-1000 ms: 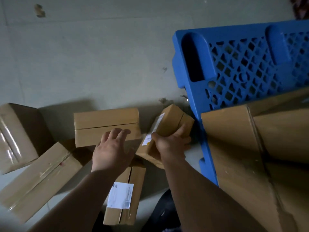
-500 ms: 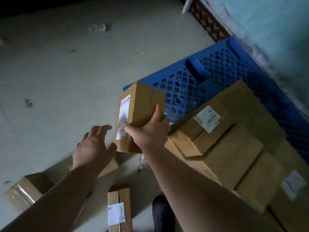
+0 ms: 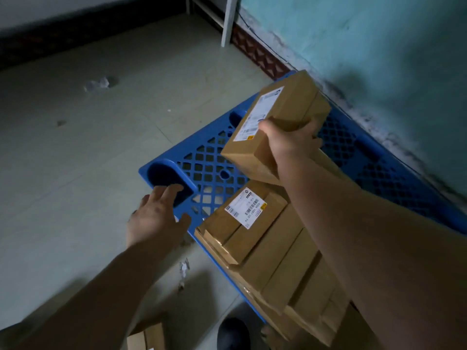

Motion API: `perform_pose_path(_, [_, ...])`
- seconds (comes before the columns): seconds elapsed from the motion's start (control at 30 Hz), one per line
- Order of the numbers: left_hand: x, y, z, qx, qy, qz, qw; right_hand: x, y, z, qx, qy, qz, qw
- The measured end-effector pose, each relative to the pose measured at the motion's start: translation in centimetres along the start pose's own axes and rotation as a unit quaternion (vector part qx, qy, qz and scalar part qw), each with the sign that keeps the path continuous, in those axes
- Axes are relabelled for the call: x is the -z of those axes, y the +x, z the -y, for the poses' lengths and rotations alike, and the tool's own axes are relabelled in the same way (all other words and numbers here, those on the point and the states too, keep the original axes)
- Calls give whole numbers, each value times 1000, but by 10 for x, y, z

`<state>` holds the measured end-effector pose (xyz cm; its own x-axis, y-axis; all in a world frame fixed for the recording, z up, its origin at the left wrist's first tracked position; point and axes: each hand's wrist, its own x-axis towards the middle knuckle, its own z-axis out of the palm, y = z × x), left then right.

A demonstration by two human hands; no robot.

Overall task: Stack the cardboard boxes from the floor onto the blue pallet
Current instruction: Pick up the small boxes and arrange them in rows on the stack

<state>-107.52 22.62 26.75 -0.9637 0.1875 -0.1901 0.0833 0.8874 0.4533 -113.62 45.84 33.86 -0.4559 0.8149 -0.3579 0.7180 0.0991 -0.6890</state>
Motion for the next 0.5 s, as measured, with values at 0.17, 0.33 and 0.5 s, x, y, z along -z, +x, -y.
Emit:
perform_pose_path(0.17, [-37,17,-24,-6,-2,20,1000,7,45,-13,-42,71,-46,996])
perform_pose_path(0.33, [-63,19,-29,16,-24,37,999,8,72,-31,-29,-51,-74,996])
perform_pose_path(0.5, [-78,24,-25,30,-27,41,998,-9,82,-69,-89,-137,-32,986])
